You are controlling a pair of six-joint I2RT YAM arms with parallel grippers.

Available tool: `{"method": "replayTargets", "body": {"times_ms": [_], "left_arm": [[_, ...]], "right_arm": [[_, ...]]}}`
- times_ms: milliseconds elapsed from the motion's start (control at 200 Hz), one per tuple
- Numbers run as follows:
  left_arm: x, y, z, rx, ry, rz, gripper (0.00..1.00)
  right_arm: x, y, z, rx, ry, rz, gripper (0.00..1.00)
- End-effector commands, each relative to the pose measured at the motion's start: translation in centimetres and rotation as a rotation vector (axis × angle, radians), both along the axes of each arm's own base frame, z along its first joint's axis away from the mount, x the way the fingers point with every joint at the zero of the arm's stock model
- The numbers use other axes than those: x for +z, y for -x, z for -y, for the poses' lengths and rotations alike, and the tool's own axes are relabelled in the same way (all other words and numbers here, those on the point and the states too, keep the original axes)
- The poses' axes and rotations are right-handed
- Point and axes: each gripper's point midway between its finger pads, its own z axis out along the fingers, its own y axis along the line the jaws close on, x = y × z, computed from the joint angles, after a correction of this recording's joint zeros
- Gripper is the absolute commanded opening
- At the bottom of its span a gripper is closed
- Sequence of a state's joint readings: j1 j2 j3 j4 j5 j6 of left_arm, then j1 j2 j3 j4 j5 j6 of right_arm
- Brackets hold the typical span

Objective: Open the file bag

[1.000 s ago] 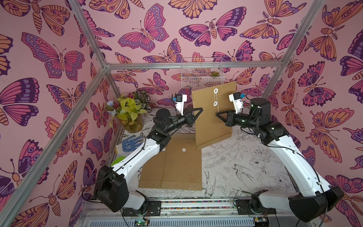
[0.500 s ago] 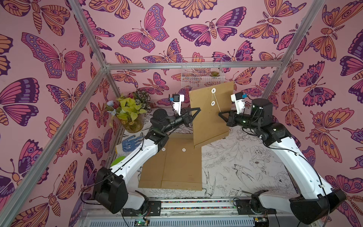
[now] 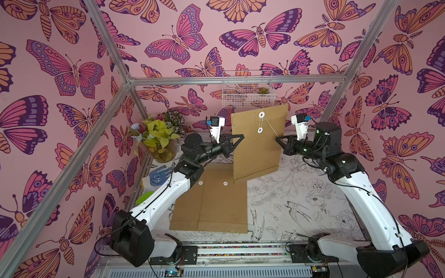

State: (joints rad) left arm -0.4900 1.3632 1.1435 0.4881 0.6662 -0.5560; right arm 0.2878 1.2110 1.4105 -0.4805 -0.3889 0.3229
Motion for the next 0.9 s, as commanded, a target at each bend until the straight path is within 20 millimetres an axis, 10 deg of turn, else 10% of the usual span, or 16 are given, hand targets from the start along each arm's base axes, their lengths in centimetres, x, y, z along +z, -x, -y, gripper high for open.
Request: {"method": "replayTargets", "body": {"times_ms": [0,896], "left_arm": [[1.2,0.9,-0.6,-0.003,-0.013,0.062,0.0],[-4.0,4.1,-3.0,-0.036,-0.563,0.04,0.0]], "right_arm": [[-0.6,0.0,1.1,-0.034,0.031,-0.008,0.0],[1.4,-0.6,3.1,-0.08,0.056,0.051,0.0]]}}
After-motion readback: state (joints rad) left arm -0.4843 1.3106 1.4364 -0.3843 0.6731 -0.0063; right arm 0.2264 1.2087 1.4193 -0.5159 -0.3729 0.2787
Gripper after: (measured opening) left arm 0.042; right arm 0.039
